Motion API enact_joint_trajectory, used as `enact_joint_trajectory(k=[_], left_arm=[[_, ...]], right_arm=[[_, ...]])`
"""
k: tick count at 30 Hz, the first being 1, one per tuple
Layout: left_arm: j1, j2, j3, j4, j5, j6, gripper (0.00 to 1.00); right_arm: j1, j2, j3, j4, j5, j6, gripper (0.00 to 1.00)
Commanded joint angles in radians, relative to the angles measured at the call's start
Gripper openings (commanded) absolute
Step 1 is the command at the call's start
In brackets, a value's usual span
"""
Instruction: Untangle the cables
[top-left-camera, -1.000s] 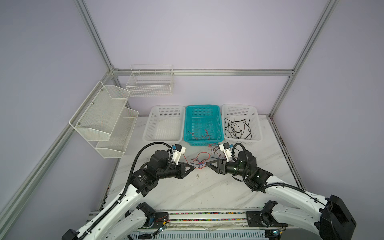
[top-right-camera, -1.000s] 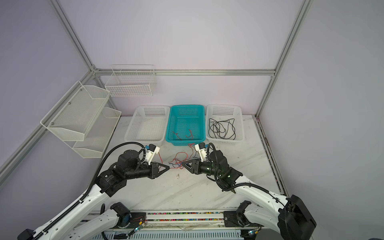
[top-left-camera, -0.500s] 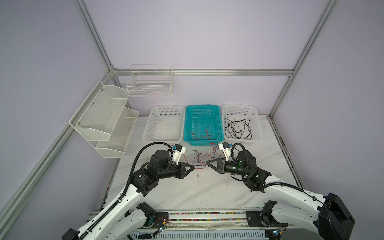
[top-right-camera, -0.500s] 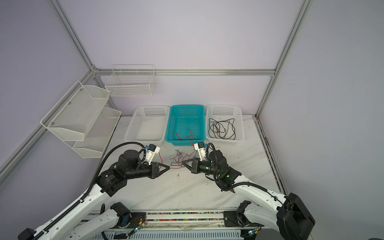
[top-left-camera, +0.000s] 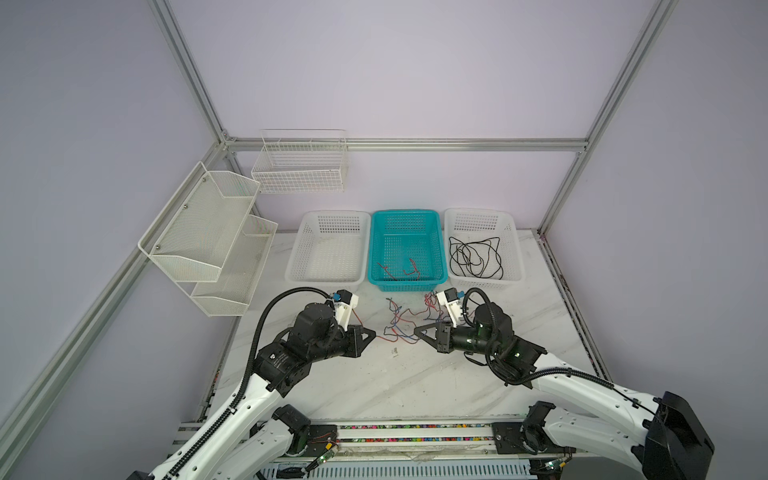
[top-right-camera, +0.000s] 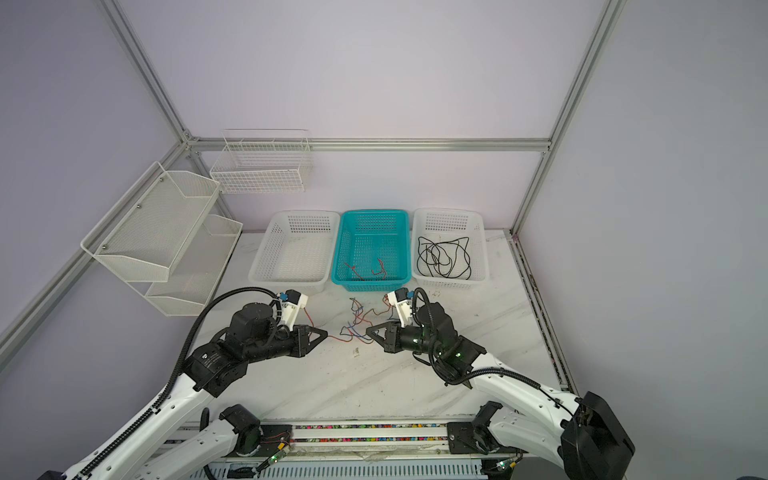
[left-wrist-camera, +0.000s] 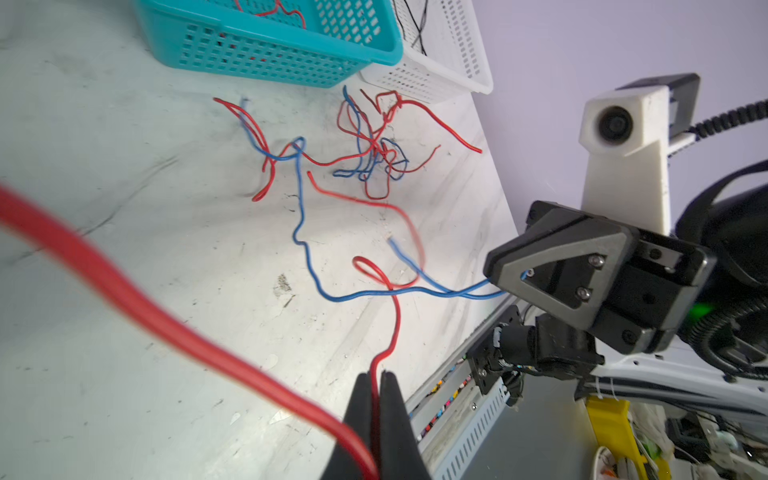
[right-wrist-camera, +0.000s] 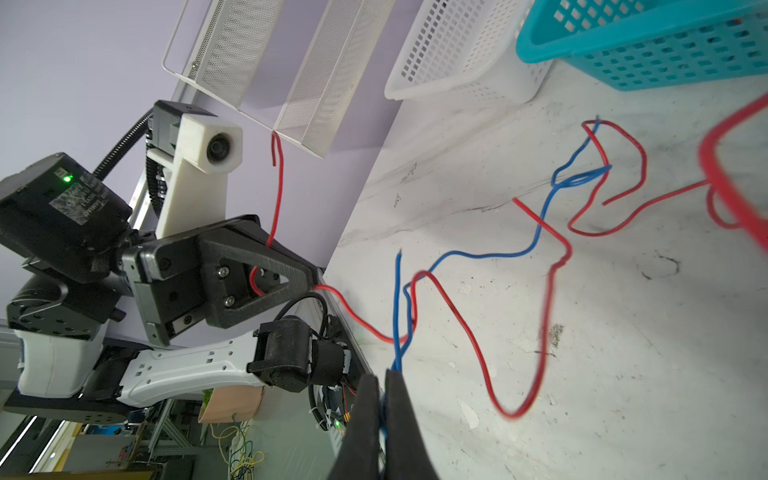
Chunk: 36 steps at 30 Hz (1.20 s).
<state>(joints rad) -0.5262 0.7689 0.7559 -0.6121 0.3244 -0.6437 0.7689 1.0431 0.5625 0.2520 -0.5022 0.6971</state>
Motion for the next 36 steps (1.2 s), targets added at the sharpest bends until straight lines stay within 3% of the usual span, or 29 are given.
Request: enact_joint_trajectory(k=[1, 12, 16, 19, 24, 28, 36], left_arm=[[0.041, -0.038, 0.055, -0.048, -0.072, 0.025, 0.00], [0.152, -0.054, 0.105, -0.180, -0.104, 0.088, 0.00], [0.166, -0.010, 0.136, -0.248, -0.031, 0.184, 0.00], [0.166, 0.011, 0.133, -0.251, 0.042, 0.218, 0.00], [0.166, -0.002, 0.175, -0.275, 0.001, 0.241, 0.00], [0.169, 0.021, 0.170, -0.270, 0.047, 0.250, 0.00], [0.168, 0.039, 0.166, -0.244, 0.175, 0.282, 0.00]], right_arm=[[-0.003, -0.020, -0.026, -0.101, 0.046, -0.063, 0.00], [-0.002, -0.116, -0.065, -0.206, 0.103, -0.082, 0.00], [-0.002, -0.148, -0.067, -0.212, 0.166, -0.061, 0.00], [-0.002, -0.123, -0.030, -0.177, 0.137, -0.071, 0.00], [-0.002, -0.099, 0.089, -0.205, 0.080, -0.125, 0.00], [-0.002, -0.137, 0.173, -0.229, 0.066, -0.134, 0.00], [-0.003, -0.150, 0.242, -0.251, 0.157, -0.114, 0.00]])
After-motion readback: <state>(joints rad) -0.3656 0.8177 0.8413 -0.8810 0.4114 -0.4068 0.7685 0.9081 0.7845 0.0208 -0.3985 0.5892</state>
